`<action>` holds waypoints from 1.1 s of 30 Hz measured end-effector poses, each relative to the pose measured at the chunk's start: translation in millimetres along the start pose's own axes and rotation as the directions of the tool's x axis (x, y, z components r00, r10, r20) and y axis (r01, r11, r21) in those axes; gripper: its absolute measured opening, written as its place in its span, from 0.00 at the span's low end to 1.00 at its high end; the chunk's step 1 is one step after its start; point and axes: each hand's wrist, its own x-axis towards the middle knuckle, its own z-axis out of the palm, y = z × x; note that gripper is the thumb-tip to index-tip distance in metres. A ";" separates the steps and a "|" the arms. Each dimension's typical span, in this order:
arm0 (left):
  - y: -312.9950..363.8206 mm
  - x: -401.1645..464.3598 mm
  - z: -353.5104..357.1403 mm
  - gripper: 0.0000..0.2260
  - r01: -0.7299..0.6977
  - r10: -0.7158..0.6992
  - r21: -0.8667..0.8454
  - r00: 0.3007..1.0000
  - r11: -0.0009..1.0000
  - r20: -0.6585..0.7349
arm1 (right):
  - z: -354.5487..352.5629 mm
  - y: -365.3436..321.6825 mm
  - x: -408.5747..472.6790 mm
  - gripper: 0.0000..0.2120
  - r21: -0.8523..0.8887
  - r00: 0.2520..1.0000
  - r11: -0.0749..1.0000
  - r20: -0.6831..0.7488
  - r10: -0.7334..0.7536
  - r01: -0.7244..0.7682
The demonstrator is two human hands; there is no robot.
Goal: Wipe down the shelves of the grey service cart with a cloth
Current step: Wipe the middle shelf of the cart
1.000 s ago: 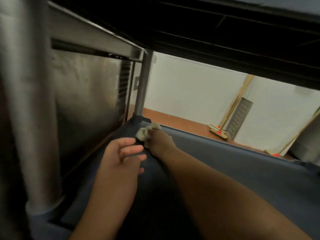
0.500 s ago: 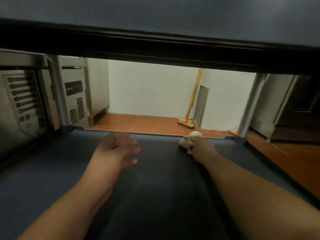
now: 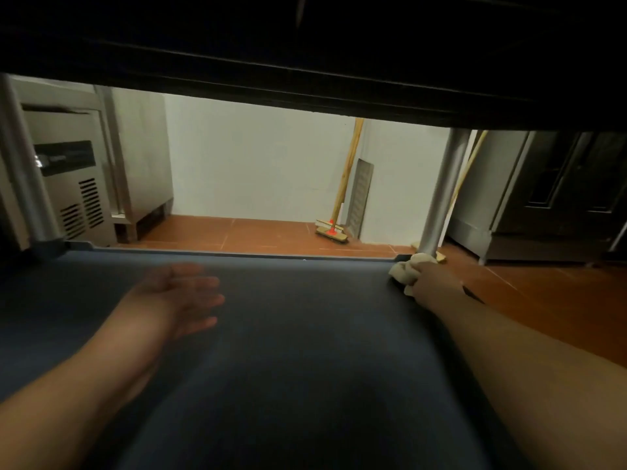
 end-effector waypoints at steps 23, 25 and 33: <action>15.3 -34.5 -249.7 0.12 -0.040 -0.028 -0.163 0.918 0.986 -0.396 | 126.0 -475.4 -169.5 0.22 0.219 0.792 0.818 0.215 -0.572 0.532; 15.9 -35.1 -259.2 0.14 -0.049 -0.030 -0.178 0.909 0.983 -0.415 | 131.9 -506.8 -188.0 0.25 0.229 0.741 0.784 0.254 -0.621 0.578; 17.2 -34.5 -266.9 0.15 -0.047 -0.025 -0.164 0.910 0.985 -0.414 | 139.5 -555.4 -197.1 0.29 0.250 0.720 0.780 0.302 -0.625 0.573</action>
